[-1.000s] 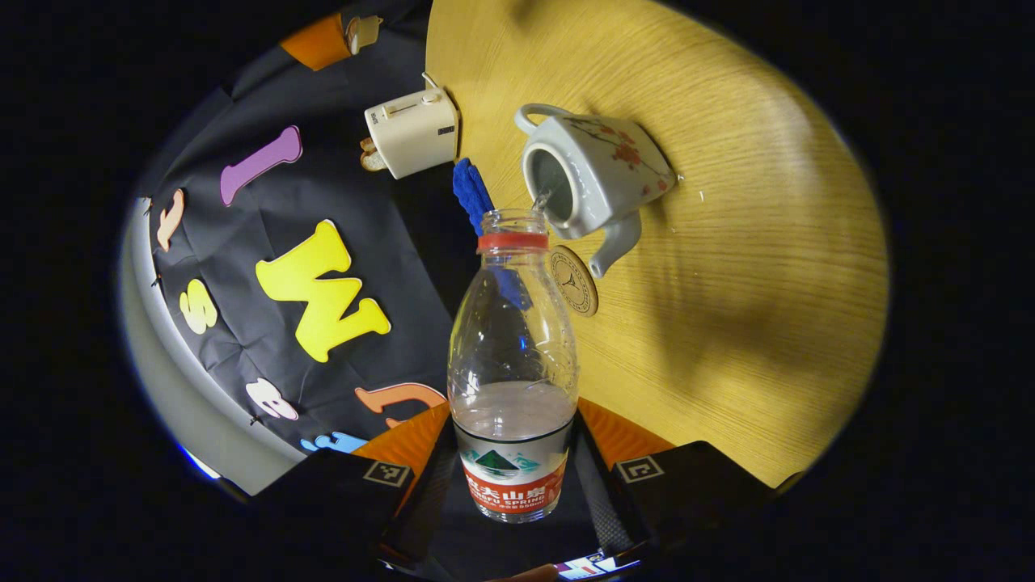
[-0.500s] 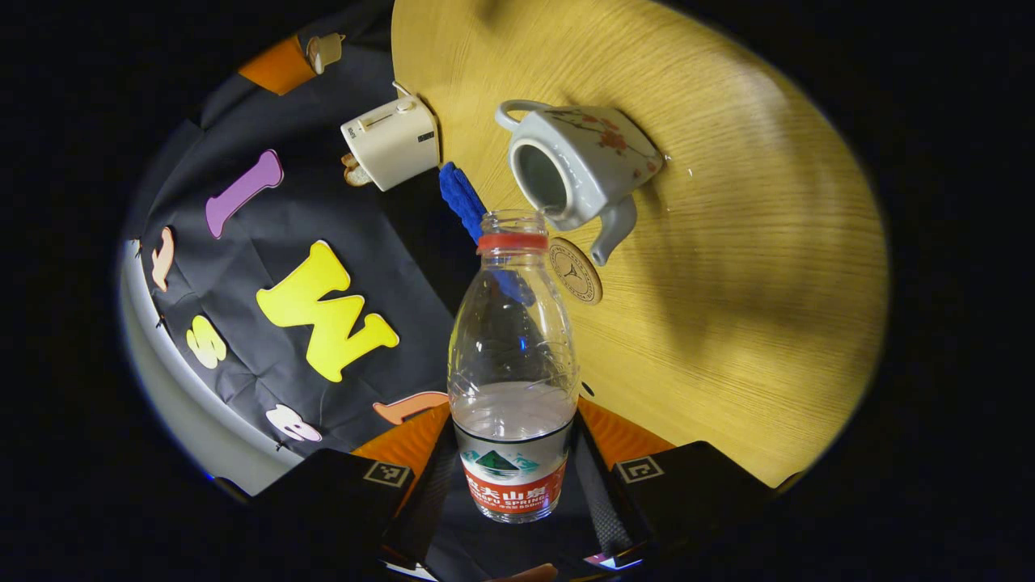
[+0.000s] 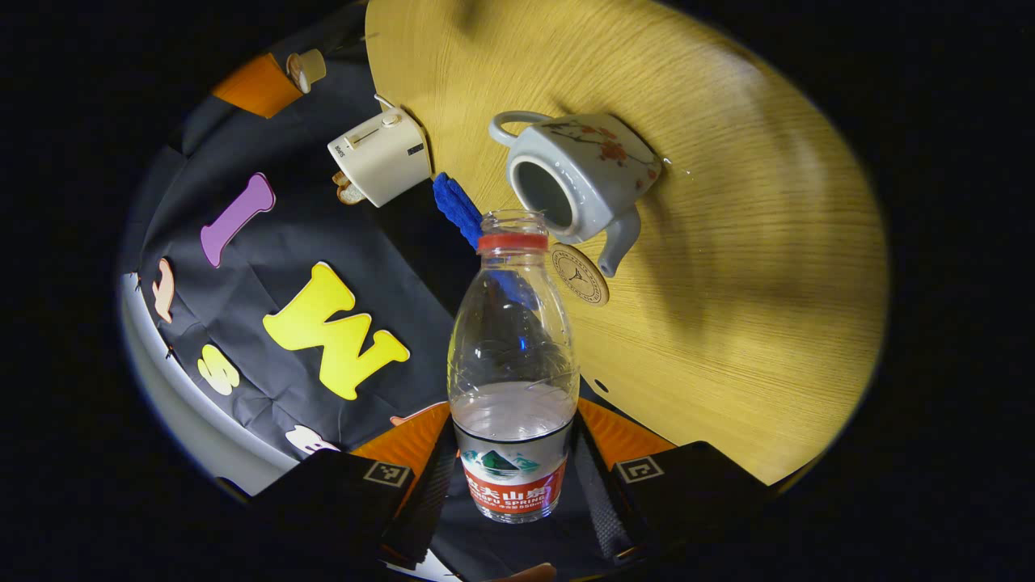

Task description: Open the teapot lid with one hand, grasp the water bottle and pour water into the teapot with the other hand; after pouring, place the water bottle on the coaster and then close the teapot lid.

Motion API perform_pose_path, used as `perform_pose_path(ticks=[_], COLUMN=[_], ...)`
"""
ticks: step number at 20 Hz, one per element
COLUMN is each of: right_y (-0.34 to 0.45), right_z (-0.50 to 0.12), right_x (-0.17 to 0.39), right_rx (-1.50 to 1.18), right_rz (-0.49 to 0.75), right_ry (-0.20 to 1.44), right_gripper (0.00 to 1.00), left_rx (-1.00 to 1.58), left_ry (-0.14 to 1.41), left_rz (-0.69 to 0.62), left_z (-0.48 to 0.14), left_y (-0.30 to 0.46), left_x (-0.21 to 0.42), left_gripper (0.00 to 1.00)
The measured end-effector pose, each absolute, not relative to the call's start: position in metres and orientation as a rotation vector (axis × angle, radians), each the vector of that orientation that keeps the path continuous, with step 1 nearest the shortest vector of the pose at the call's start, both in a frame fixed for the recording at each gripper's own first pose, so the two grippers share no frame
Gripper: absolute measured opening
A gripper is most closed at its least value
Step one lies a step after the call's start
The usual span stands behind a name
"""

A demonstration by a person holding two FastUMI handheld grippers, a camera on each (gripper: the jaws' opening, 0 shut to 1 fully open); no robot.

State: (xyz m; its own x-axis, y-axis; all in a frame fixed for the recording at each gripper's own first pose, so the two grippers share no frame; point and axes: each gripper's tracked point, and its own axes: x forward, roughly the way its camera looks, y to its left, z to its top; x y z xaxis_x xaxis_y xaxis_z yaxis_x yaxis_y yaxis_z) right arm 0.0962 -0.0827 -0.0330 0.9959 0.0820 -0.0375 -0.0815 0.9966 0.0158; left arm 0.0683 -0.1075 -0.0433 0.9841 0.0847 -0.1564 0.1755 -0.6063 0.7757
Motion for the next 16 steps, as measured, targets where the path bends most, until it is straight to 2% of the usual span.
perform_pose_path(ticks=[7,10,13,16], right_y=[-0.083,-0.086,-0.093,-0.104], right_z=[-0.031,-0.029,-0.023,-0.016], right_x=[0.095,0.094,0.091,0.088], right_rx=[0.008,0.009,0.035,0.064], right_rz=[0.073,0.058,0.049,0.022], right_ry=[0.031,0.025,0.011,-0.008], right_gripper=[0.01,0.0,0.0,0.0], left_rx=[2.25,2.22,2.085,1.839], left_ry=[0.17,0.104,0.066,0.064], left_rz=[-0.128,-0.135,-0.164,-0.209], left_z=[-0.039,-0.034,-0.034,-0.042], left_y=[-0.108,-0.111,-0.106,-0.101], left_x=[0.07,0.071,0.08,0.087], left_gripper=[0.77,0.77,0.76,0.76])
